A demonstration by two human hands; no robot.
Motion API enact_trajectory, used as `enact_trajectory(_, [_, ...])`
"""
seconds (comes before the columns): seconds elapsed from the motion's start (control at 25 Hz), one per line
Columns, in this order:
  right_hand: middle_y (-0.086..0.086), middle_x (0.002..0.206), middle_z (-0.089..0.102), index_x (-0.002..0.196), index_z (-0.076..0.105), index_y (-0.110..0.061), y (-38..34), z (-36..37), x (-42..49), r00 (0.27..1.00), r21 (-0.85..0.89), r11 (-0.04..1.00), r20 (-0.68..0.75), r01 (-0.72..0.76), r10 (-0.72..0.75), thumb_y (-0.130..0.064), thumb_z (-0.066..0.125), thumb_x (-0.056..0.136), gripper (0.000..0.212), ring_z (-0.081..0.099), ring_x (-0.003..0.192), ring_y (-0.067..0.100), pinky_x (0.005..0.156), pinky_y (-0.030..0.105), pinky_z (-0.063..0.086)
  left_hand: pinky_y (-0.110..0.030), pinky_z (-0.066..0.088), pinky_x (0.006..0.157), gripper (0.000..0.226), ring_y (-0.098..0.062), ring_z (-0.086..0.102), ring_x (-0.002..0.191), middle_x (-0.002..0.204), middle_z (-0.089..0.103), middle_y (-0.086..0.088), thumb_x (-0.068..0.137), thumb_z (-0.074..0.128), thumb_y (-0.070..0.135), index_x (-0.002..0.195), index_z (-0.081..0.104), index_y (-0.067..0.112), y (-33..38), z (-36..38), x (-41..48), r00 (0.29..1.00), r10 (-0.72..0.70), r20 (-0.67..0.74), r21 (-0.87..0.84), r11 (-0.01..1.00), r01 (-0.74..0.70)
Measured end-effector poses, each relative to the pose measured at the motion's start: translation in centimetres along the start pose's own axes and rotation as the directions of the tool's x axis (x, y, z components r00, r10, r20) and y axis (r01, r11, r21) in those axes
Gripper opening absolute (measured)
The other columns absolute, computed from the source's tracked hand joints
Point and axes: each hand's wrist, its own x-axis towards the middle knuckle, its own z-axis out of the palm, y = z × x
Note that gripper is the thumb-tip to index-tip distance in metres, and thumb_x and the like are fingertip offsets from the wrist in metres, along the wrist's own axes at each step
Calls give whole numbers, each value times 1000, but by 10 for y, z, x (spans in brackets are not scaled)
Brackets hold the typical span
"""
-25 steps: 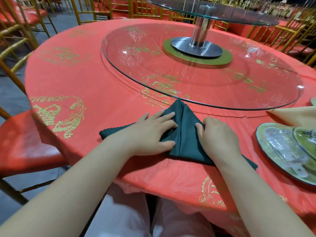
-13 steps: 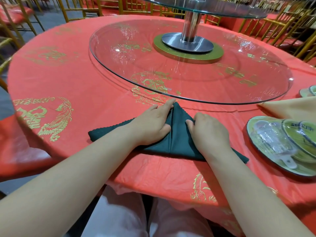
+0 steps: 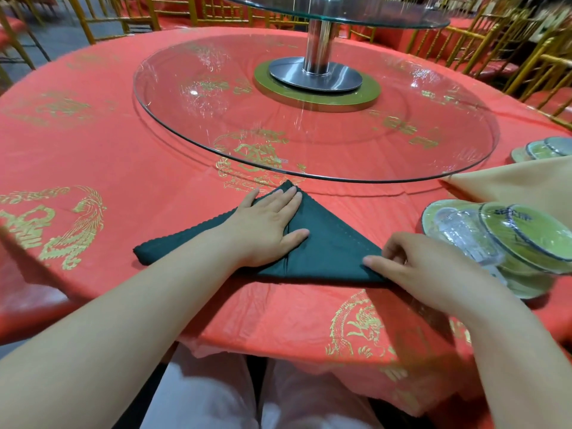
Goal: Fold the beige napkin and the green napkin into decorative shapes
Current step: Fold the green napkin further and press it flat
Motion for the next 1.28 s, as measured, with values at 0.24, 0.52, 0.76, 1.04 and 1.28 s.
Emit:
enact_trajectory(0.24, [-2, 68, 53, 76, 48, -18, 18, 17, -10, 979, 0, 1000, -204, 13, -12, -41, 47, 92, 28, 49, 73, 20, 54, 32, 28, -41, 1, 114, 62, -18, 3, 142, 156, 0, 2, 95, 18, 50, 147, -1, 22, 8, -4, 10, 997, -72, 1, -6, 997, 72])
enact_trajectory(0.52, [-6, 63, 55, 71, 55, -22, 25, 19, -24, 977, 232, 969, -211, 85, -35, -45, 56, 84, 27, 51, 70, 14, 57, 28, 34, -43, -4, 114, 54, -19, 6, 142, 156, 6, 3, 97, 19, 43, 147, 3, 30, 8, 4, 10, 990, -94, -102, -85, 993, 85])
enact_trajectory(0.76, [-3, 72, 59, 82, 52, -20, 20, 23, -17, 955, 211, 975, -295, 66, -1, -33, 56, 88, 15, 53, 80, 20, 65, 33, 38, -48, -5, 113, 52, -20, 5, 142, 156, 1, 4, 98, 20, 40, 146, 1, 33, 11, 1, 12, 986, -149, -72, -122, 983, 139])
enact_trajectory(1.04, [1, 83, 64, 99, 54, -20, 17, 27, -12, 962, 47, 999, -274, 4, 9, -28, 50, 93, 11, 53, 89, 23, 68, 32, 35, -53, -4, 112, 49, -21, 7, 141, 156, 4, 5, 99, 19, 36, 146, 6, 31, 15, 2, 16, 974, -209, -82, -146, 970, 196])
enact_trajectory(1.28, [9, 95, 57, 103, 61, -12, 10, 32, -18, 915, -64, 997, -400, 35, -58, -19, 54, 89, 17, 54, 91, 32, 77, 40, 42, -52, -4, 111, 49, -21, 10, 141, 156, 6, 5, 100, 19, 36, 146, 5, 32, 19, 3, 17, 966, -237, -100, -143, 964, 222])
